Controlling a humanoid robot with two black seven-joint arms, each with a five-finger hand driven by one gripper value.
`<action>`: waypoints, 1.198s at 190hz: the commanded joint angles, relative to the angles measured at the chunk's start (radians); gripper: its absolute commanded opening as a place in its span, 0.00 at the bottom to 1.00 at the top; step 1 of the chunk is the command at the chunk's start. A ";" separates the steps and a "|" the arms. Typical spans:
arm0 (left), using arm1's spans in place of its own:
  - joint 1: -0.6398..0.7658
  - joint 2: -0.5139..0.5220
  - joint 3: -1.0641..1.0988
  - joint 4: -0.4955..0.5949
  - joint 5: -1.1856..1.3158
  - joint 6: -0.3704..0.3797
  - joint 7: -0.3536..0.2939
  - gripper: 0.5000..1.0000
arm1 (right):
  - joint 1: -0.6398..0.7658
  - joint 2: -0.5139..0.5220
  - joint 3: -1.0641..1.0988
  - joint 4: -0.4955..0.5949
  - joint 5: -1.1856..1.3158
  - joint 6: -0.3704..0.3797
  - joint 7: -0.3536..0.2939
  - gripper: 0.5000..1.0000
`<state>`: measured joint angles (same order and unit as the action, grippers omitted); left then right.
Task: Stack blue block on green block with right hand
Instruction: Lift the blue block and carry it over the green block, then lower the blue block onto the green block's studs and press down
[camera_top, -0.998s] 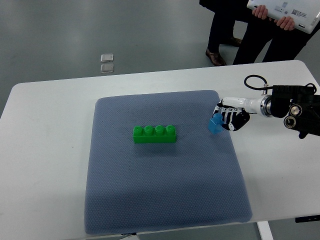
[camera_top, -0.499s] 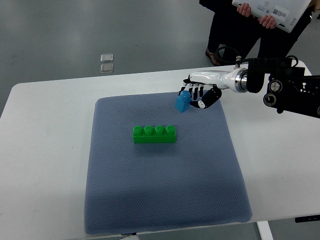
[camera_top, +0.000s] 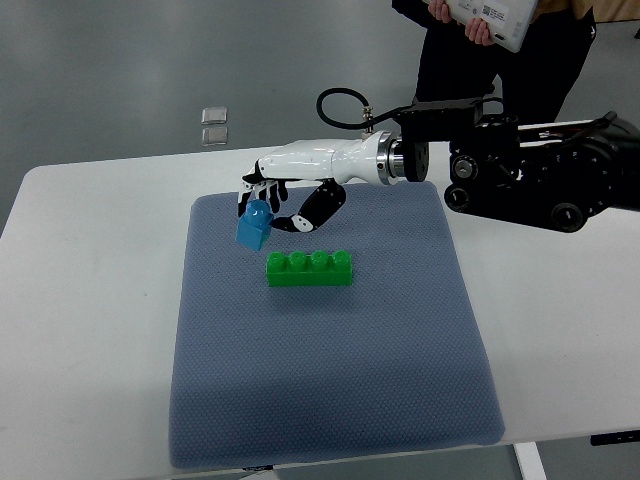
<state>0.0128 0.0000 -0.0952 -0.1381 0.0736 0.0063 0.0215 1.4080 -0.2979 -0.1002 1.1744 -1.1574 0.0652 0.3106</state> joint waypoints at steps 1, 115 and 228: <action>-0.001 0.000 0.000 0.000 0.000 0.000 0.000 1.00 | -0.007 0.031 0.000 -0.058 -0.051 -0.007 0.035 0.00; -0.001 0.000 0.000 0.000 0.000 0.000 0.000 1.00 | -0.075 0.071 0.000 -0.203 -0.235 -0.015 0.202 0.00; -0.001 0.000 0.000 0.000 0.000 0.000 0.000 1.00 | -0.116 0.083 -0.047 -0.318 -0.301 -0.062 0.277 0.00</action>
<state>0.0131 0.0000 -0.0952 -0.1381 0.0736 0.0060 0.0217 1.2918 -0.2134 -0.1410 0.8729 -1.4573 0.0043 0.5791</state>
